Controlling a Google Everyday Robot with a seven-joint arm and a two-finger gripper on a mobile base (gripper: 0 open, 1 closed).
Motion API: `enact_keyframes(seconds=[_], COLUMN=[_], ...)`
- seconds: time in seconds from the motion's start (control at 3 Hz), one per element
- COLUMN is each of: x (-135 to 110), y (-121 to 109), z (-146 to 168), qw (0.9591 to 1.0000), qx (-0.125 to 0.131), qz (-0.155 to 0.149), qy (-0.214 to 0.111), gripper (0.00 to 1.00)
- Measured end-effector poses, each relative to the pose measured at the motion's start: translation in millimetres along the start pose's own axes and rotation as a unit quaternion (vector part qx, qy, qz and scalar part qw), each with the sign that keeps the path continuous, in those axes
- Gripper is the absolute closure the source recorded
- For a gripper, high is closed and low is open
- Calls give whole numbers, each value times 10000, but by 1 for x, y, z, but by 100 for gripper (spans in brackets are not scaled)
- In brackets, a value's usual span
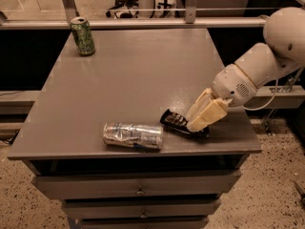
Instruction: Move rxbar chocolate near redbull can
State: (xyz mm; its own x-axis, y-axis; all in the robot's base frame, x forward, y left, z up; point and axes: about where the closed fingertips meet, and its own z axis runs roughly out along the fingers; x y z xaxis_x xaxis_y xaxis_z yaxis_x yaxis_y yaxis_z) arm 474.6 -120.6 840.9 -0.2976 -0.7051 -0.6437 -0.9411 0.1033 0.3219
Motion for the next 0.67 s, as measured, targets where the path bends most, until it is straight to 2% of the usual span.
enact_keyframes(seconds=[0.67], x=[-6], y=[9], z=[9], qw=[9999], qx=[-118], qz=[-80], qy=[65], gripper=[5])
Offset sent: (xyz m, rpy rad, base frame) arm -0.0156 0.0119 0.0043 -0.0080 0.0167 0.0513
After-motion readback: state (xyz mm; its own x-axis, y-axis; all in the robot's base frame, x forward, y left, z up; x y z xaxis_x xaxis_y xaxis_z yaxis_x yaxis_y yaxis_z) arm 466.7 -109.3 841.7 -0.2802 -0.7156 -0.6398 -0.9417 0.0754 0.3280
